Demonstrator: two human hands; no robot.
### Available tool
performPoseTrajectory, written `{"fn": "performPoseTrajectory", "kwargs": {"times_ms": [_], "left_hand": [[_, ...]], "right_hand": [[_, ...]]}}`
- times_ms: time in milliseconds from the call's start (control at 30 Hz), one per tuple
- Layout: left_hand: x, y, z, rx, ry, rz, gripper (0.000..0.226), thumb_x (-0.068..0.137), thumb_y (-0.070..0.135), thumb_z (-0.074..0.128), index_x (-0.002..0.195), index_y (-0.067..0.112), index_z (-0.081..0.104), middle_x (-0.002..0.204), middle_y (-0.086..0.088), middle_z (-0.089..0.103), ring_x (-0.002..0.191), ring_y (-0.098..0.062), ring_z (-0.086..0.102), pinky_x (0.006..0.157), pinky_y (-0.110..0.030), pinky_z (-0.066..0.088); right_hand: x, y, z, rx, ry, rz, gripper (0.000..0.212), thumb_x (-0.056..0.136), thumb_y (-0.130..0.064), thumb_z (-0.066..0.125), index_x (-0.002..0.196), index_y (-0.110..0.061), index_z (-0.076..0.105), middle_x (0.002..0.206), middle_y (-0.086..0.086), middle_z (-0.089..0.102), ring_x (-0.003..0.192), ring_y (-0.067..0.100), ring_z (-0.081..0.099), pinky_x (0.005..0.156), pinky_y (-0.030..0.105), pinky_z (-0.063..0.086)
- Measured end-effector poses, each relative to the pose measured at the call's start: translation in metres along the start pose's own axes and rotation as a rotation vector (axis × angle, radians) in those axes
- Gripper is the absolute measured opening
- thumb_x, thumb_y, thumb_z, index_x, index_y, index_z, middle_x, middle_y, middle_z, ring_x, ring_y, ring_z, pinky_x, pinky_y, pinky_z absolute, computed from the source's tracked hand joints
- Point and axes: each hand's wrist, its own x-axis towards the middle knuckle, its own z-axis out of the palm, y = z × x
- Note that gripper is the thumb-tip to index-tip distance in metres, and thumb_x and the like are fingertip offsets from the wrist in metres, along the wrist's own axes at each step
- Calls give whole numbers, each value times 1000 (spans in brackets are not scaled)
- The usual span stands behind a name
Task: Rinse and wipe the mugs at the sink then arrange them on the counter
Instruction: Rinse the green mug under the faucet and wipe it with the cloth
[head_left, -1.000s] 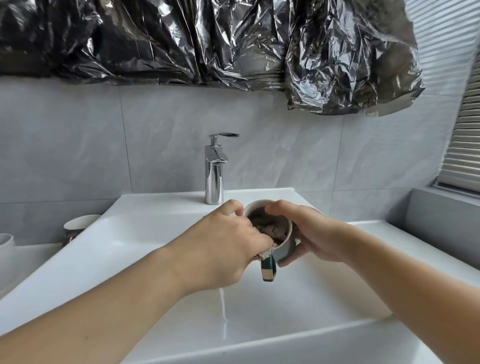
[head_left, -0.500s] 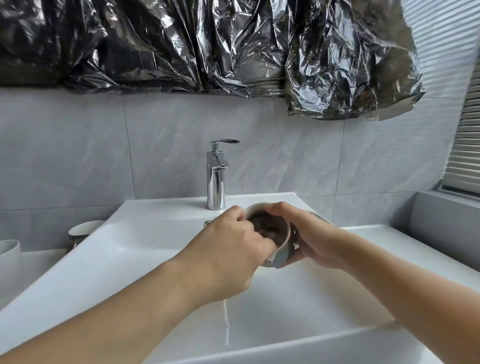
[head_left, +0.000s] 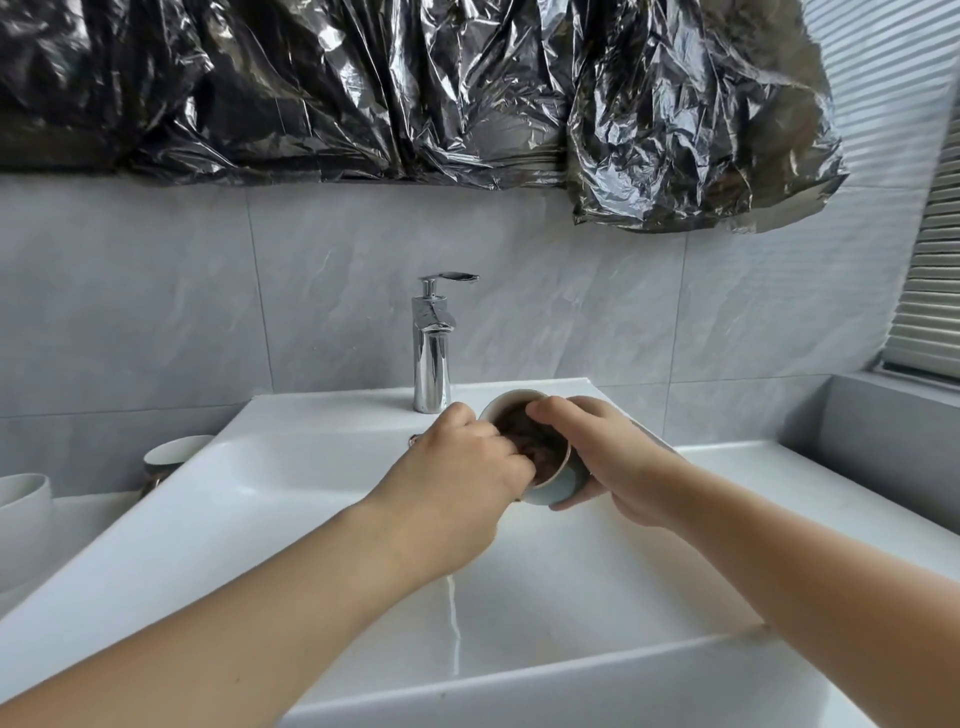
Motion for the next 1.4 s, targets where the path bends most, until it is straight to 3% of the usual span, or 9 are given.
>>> {"fn": "performPoseTrajectory", "kwargs": {"times_ms": [167,300,467,667,800,967,1100,1267,1400], "left_hand": [[1,16,-5,-621,-103,-301,9,92,16,54,88,23,58,89,3,62,99,-26,47,89,-31,28],[-10,12,-2,-309,24,-81,22,85,9,52,74,24,39,77,6,53,82,-21,48,82,-32,25],[-21,-12,9,-49,86,250,26,75,8,62,86,31,56,80,14,57,83,-12,54,78,-34,42],[-12,-11,13,-192,45,156,29,76,4,59,90,28,55,98,13,58,103,-15,53,76,-36,53],[-5,4,16,-338,81,-16,32,82,0,47,102,21,59,110,8,58,114,-13,42,87,-25,46],[2,14,18,-635,64,-215,33,88,12,55,64,26,38,79,1,49,82,-24,50,69,-34,46],[-11,8,9,-406,55,-64,24,88,14,50,77,30,35,94,7,57,98,-17,53,72,-33,46],[-27,-14,2,-145,44,142,26,78,9,58,92,32,59,94,17,60,102,-9,54,58,-25,40],[-16,-4,5,-190,20,42,29,84,3,49,102,26,55,108,12,56,109,-12,47,78,-32,50]], "right_hand": [[-1,5,7,-31,-36,9,37,94,-39,55,106,-7,69,108,21,71,87,28,70,76,57,60],[-2,5,-3,45,-174,99,37,95,-42,55,112,-13,71,111,15,72,91,26,71,84,56,59],[1,7,-18,-16,-296,202,53,74,-52,66,118,-22,71,116,8,72,110,29,66,73,49,61],[-2,5,-9,-55,-132,113,37,91,-42,59,112,-14,71,110,12,71,92,26,68,70,48,63],[-2,0,-7,-24,-36,30,37,92,-39,60,110,-9,70,112,17,70,101,32,69,71,50,63],[-4,0,-5,8,-53,41,37,91,-41,60,108,-9,70,109,18,72,91,29,71,74,52,62],[-5,3,-16,30,-228,168,34,87,-44,65,109,-19,71,103,7,73,90,25,70,81,52,61],[-3,4,-23,29,-323,246,39,86,-43,66,116,-17,69,111,11,73,91,26,71,78,48,61],[-2,4,-16,33,-225,177,28,93,-33,60,111,-13,70,102,9,73,92,25,69,85,50,60]]}}
